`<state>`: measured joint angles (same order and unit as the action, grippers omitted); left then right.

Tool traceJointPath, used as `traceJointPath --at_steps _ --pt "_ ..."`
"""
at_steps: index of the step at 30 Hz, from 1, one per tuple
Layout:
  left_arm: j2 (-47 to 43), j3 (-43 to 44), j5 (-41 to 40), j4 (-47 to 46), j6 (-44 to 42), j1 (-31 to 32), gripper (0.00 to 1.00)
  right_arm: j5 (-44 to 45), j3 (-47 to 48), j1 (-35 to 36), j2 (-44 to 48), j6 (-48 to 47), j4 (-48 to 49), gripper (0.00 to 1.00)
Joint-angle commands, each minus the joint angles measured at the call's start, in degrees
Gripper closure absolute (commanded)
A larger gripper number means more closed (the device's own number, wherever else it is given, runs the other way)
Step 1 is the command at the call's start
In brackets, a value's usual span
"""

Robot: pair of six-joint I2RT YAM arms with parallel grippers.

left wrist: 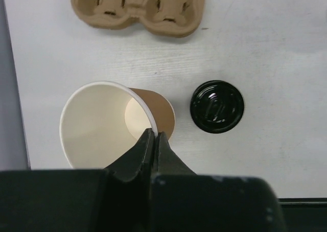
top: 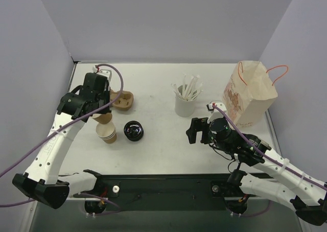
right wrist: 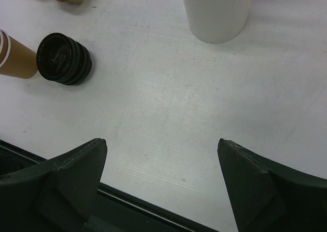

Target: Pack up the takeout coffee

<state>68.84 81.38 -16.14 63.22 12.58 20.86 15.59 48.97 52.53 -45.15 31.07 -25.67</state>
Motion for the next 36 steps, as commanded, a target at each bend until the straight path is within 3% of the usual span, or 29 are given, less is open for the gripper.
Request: traceJointPath --at_steps 1,8,12,21,31,36 --pt "2.2 6.9 -3.2 -1.7 3.1 11.5 1.0 1.0 1.3 0.0 1.1 0.0 -1.9 0.05" --pt "11.6 7.7 -10.0 -9.8 4.5 27.8 1.0 2.8 -0.3 -0.1 6.6 -0.4 -3.8 0.05" --pt "15.4 3.7 -11.3 -19.9 5.1 33.1 1.0 3.8 0.0 -0.2 9.5 0.2 -5.4 0.05" --pt "22.7 -3.9 -6.6 -33.6 8.0 36.4 1.0 8.8 -0.4 -0.3 13.8 0.8 -8.0 0.05" --pt "29.8 -4.5 -5.0 -36.0 9.6 38.7 0.99 12.4 -1.6 -0.4 15.9 2.0 -8.6 0.05" --pt "30.7 -4.7 -2.4 -36.2 9.9 38.9 0.77 12.4 -1.7 -0.4 15.2 2.2 -8.6 0.05"
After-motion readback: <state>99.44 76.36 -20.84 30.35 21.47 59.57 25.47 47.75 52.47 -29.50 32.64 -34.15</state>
